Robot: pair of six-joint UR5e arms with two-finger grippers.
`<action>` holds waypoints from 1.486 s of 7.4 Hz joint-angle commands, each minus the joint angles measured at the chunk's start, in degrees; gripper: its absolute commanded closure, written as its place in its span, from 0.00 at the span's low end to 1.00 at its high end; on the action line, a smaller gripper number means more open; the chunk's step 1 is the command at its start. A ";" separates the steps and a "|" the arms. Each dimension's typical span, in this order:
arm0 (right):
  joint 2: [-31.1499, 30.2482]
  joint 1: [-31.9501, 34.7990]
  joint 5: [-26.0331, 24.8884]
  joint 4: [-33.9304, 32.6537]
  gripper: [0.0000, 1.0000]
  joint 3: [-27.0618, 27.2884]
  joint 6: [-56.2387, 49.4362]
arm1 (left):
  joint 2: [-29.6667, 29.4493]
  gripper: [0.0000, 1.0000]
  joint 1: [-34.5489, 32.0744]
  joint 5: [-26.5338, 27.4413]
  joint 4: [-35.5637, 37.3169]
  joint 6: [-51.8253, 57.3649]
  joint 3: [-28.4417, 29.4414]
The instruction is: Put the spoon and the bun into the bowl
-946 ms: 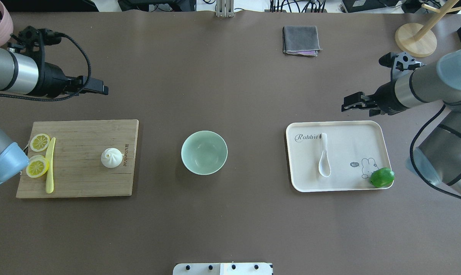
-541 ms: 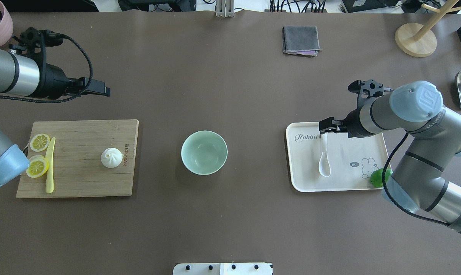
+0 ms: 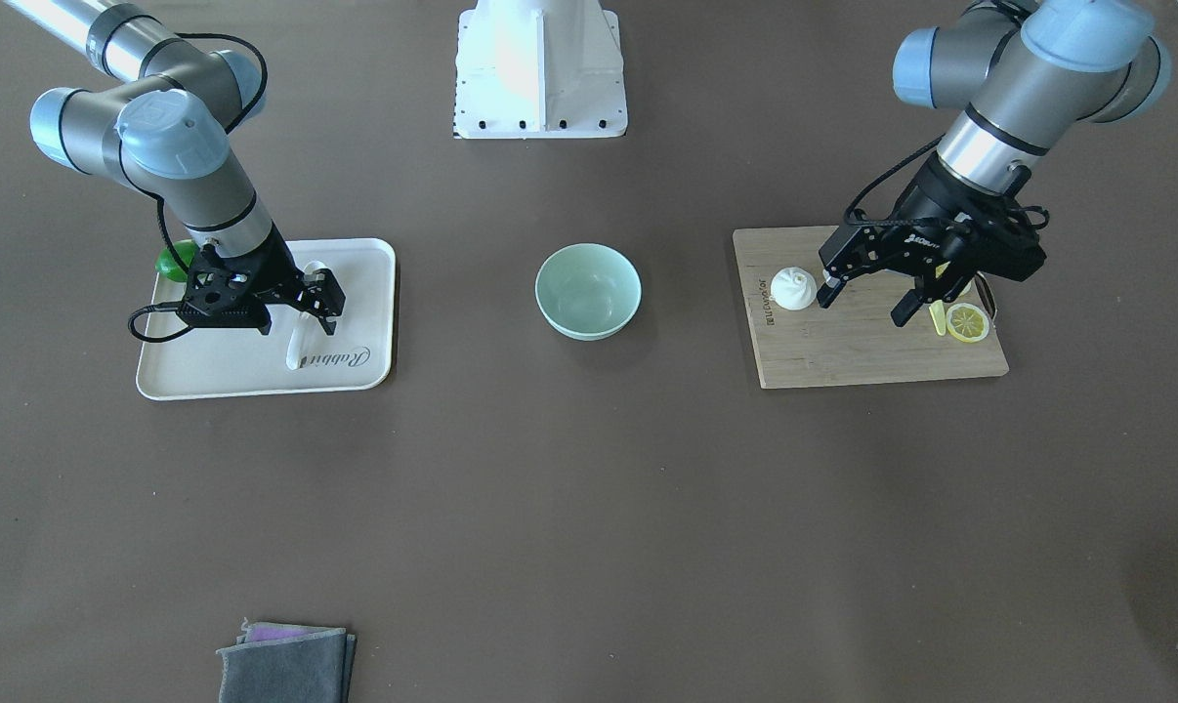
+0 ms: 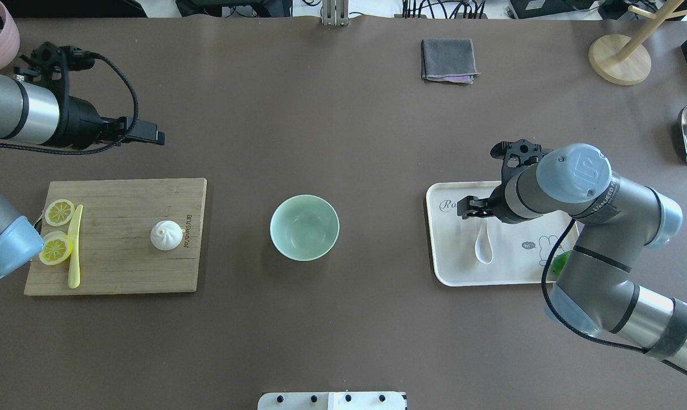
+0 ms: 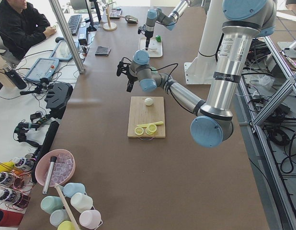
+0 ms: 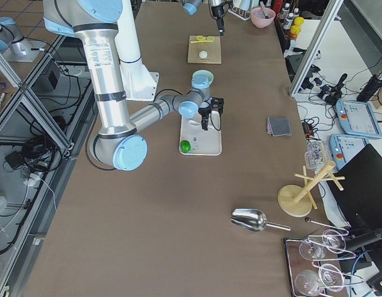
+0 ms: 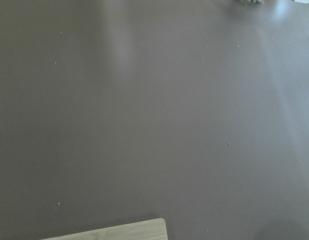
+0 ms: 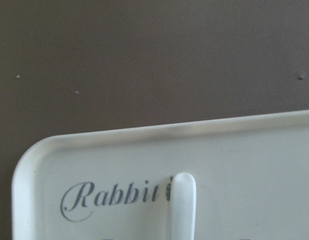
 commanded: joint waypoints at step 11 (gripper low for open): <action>7.47 0.06 -0.35 -12.11 1.00 7.46 0.18 | 1.89 0.02 1.92 1.73 0.05 1.23 0.37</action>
